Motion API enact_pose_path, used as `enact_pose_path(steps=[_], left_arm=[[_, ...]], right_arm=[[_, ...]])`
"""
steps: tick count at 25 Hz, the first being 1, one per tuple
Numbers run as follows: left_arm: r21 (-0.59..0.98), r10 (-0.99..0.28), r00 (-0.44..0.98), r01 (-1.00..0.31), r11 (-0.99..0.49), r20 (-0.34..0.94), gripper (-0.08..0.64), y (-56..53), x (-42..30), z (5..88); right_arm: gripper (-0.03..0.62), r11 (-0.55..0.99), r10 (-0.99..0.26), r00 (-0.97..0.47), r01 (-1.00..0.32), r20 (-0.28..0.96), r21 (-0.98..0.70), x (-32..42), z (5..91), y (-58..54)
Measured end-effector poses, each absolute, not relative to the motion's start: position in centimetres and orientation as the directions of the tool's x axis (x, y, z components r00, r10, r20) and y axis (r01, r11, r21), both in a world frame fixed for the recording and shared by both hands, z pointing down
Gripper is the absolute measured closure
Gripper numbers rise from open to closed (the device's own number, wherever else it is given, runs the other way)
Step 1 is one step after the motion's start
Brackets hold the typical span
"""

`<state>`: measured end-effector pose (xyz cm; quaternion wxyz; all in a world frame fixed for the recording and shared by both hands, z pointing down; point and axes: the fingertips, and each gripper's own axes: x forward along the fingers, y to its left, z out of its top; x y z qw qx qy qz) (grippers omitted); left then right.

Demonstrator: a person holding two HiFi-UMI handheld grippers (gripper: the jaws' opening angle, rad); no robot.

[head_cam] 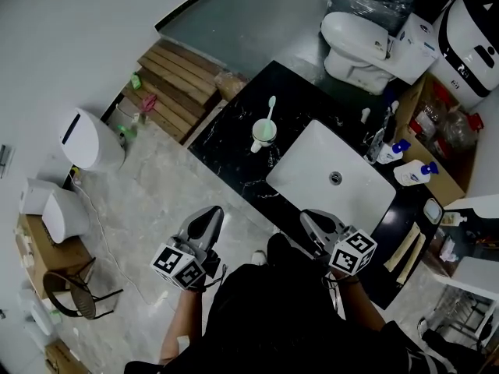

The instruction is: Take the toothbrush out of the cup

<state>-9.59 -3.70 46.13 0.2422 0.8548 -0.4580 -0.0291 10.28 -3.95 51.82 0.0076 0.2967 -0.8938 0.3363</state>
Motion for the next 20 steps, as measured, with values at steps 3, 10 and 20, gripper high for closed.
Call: enact_pose_path(steps=[3, 10, 20], left_arm=[[0.455, -0.807, 0.569, -0.768, -0.452, 0.158, 0.551, -5.2, -9.3, 45.5], [0.409, -0.813, 0.541, -0.806, -0.429, 0.213, 0.551, -7.2, -9.4, 46.2], [0.420, -0.794, 0.577, -0.779, -0.465, 0.192, 0.551, -10.5, -10.5, 46.1]], right_arm=[[0.578, 0.598, -0.514, -0.830, -0.528, 0.216, -0.603, 10.5, 52.0, -5.3], [0.578, 0.622, -0.479, -0.852, -0.499, 0.211, -0.603, 10.3, 53.1, -8.9], [0.577, 0.635, -0.468, -0.842, -0.531, 0.267, -0.561, 7.8, 53.0, -13.6]])
